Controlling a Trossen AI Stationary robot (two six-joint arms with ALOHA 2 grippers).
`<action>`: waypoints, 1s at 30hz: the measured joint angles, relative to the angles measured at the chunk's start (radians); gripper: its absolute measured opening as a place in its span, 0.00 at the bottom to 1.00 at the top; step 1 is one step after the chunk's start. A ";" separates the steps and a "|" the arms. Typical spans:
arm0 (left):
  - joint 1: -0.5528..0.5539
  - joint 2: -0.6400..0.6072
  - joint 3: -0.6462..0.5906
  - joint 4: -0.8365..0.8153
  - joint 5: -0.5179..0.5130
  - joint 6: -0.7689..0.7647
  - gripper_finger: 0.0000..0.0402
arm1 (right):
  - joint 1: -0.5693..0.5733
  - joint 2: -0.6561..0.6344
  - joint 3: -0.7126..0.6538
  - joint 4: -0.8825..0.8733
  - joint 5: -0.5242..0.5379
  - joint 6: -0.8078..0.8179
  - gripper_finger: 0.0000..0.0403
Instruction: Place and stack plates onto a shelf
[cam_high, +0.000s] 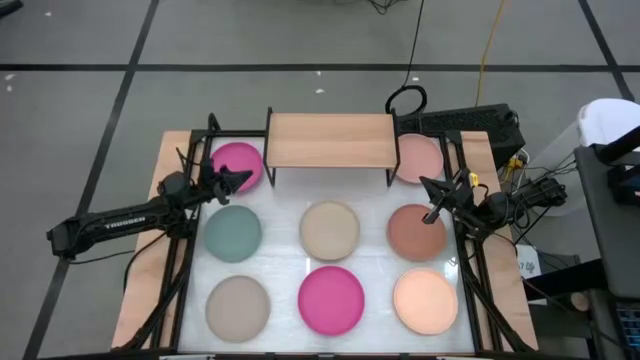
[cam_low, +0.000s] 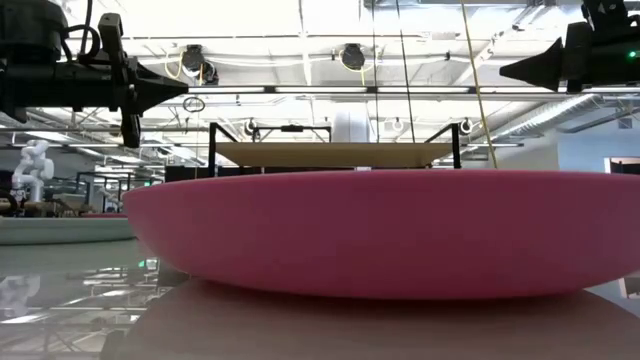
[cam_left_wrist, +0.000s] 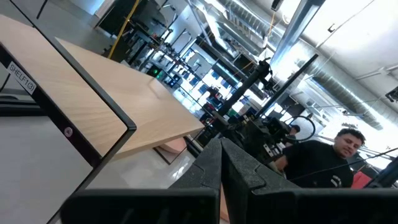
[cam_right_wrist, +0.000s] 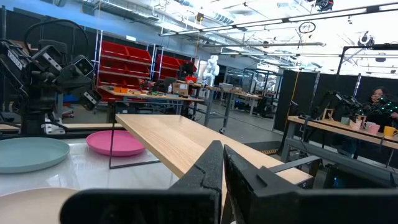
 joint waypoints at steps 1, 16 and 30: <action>0.000 0.000 0.000 0.000 0.000 0.000 0.01 | 0.000 0.000 0.000 0.000 0.000 0.000 0.00; 0.000 0.000 0.000 0.000 0.000 0.000 0.01 | 0.000 0.000 0.000 0.000 0.000 0.000 0.00; 0.000 0.000 0.000 0.000 0.000 0.000 0.01 | 0.000 0.000 0.000 0.018 -0.002 -0.119 0.00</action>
